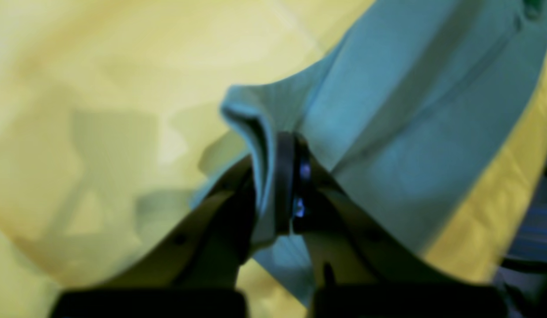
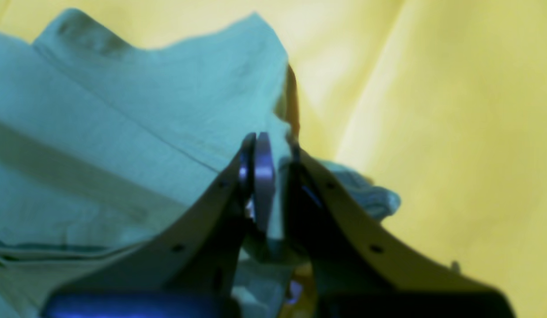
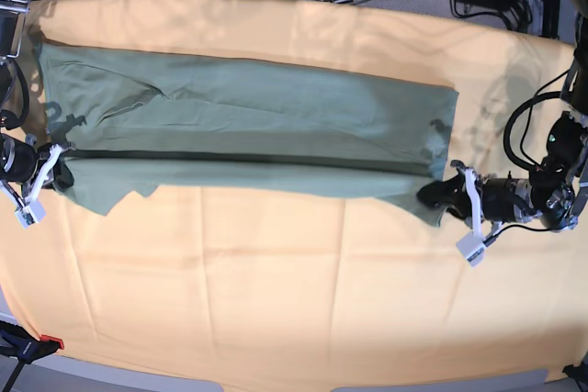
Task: Fold the T-shirt properly
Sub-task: 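Lift and fold the grasped edge over toward the held edge, then lay the folded edge down and open both grippers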
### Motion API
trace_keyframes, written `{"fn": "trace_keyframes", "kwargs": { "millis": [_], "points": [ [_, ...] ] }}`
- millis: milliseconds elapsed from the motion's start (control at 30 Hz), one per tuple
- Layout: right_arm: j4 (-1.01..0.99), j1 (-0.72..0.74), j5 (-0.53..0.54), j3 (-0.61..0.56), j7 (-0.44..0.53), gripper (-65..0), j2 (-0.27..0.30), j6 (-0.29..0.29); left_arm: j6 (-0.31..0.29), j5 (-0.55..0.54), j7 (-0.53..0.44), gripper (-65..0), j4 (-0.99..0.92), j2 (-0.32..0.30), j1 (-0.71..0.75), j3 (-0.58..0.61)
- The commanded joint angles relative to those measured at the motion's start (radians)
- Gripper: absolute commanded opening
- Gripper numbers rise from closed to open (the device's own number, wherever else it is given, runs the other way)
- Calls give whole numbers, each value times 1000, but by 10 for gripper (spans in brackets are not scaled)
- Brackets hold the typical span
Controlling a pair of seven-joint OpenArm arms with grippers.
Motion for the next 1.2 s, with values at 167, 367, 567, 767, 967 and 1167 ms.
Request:
{"fn": "trace_keyframes", "kwargs": {
  "millis": [167,367,567,767,967,1167],
  "points": [
    [17,27,2,12,5,-650,28,-2,-6,-122,198,-650,124,-49,-36,-14],
    [17,25,2,12,4,-650,28,-2,-6,-185,336,-650,175,-49,-33,-14],
    [17,26,2,12,-26,-650,28,-2,-6,-134,317,-650,171,-48,-31,-14],
    [17,28,2,12,-25,-251,29,-2,-6,-156,320,-367,172,-49,-11,-14],
    [17,35,65,12,-21,-249,29,-2,-3,-148,320,-316,172,-51,47,-14],
    [17,50,269,12,-13,-249,24,-2,-3,-148,312,-316,172,-52,109,-14]
  ]
}}
